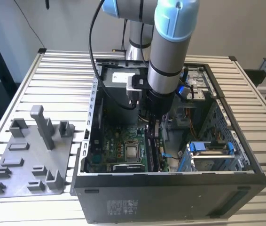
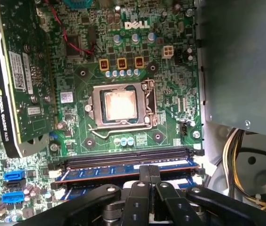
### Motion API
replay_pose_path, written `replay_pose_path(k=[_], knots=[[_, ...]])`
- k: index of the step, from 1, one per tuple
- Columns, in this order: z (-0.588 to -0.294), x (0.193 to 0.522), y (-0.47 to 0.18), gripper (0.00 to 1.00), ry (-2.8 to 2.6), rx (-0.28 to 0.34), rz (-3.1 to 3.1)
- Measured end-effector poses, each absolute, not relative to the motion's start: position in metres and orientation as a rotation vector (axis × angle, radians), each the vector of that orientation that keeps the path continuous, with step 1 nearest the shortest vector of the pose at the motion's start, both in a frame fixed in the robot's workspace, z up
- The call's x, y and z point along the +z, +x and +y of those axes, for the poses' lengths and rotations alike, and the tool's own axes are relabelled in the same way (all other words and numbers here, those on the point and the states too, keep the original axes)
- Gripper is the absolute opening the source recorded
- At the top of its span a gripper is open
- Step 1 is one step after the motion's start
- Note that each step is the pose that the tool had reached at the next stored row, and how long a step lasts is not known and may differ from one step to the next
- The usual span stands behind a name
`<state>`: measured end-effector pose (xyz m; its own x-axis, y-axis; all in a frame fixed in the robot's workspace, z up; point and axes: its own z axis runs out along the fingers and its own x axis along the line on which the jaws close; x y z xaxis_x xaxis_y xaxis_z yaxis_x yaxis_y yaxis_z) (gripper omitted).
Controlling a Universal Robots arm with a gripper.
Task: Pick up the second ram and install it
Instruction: 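Press down the second ram until it locks into place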
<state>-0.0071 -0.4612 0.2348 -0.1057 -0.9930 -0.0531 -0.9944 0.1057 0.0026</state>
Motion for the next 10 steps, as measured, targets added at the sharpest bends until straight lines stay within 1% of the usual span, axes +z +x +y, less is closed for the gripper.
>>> replay_pose_path(k=[10], knots=[[-0.4668,0.2326,-0.0082,0.11,-2.078,0.059,2.305]])
